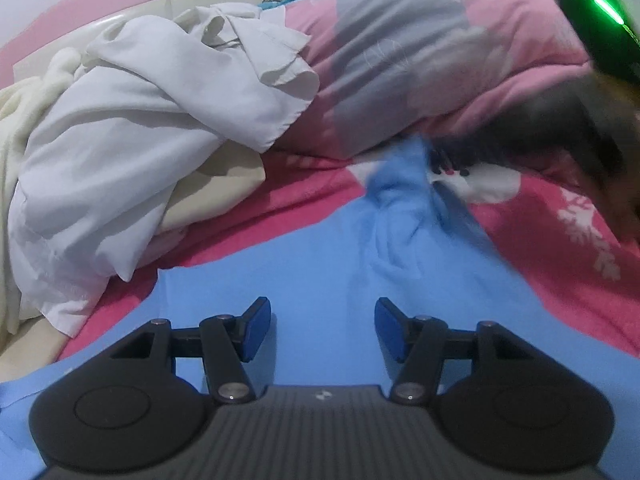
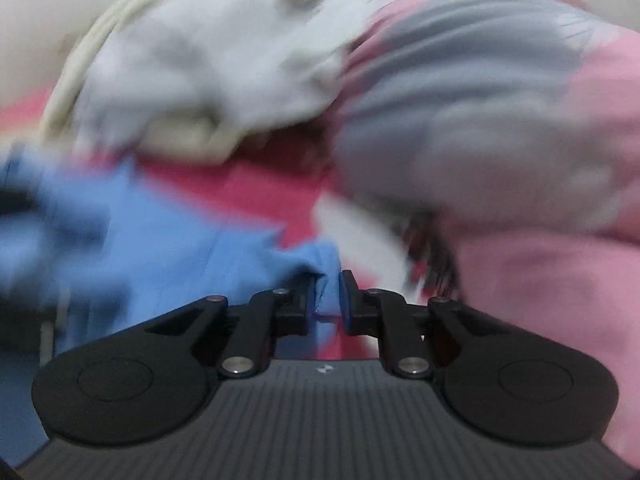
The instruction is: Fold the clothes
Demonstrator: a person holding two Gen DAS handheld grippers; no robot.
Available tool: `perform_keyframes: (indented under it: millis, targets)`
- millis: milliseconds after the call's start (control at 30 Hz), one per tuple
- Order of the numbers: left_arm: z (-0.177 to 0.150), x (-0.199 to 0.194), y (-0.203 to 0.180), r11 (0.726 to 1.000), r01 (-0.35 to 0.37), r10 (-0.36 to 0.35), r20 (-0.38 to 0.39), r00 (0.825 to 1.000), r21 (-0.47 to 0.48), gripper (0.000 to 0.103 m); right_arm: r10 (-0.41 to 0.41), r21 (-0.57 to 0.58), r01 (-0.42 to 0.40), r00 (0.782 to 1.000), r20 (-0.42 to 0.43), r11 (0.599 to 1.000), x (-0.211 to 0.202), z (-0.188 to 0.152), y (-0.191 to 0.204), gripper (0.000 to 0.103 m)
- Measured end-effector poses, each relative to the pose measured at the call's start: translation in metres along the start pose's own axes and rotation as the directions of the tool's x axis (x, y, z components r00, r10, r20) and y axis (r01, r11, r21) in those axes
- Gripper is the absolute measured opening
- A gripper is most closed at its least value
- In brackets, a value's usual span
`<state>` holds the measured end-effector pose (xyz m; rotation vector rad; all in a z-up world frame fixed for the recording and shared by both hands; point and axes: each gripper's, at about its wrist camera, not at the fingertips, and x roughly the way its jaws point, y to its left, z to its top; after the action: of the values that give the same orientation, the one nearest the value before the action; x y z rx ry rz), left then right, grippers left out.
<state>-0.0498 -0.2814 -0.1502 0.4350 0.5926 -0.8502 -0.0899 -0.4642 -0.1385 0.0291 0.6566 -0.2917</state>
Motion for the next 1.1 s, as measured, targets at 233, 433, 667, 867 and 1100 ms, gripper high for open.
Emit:
perform_keyframes:
  millis: [233, 433, 667, 867, 1100]
  targets:
    - [0.0, 0.003, 0.008, 1.0, -0.005, 0.006, 0.008, 1.0, -0.027, 0.059, -0.066, 0.21, 0.054, 0.997, 0.051, 0.976, -0.015, 0.009, -0.029, 0.031]
    - [0.0, 0.011, 0.011, 0.999, -0.012, 0.012, 0.007, 1.0, -0.044, 0.06, -0.003, 0.423, 0.02, 0.999, -0.042, 0.906, -0.044, -0.032, -0.052, 0.047]
    - [0.0, 0.016, 0.011, 0.998, -0.041, 0.041, 0.002, 0.999, -0.051, 0.065, 0.15, 0.503, -0.07, 0.981, -0.12, 0.861, -0.008, -0.056, -0.047, 0.017]
    - [0.002, 0.018, 0.012, 0.997, -0.042, 0.042, -0.001, 0.999, -0.059, 0.065, 0.039, 0.549, 0.007, 0.997, -0.072, 0.836, -0.041, -0.053, -0.046, 0.001]
    - [0.004, 0.018, 0.01, 0.998, -0.058, 0.058, 0.003, 0.998, -0.026, 0.066, -0.048, 0.674, 0.155, 0.984, -0.174, 0.723, -0.061, -0.088, -0.064, 0.004]
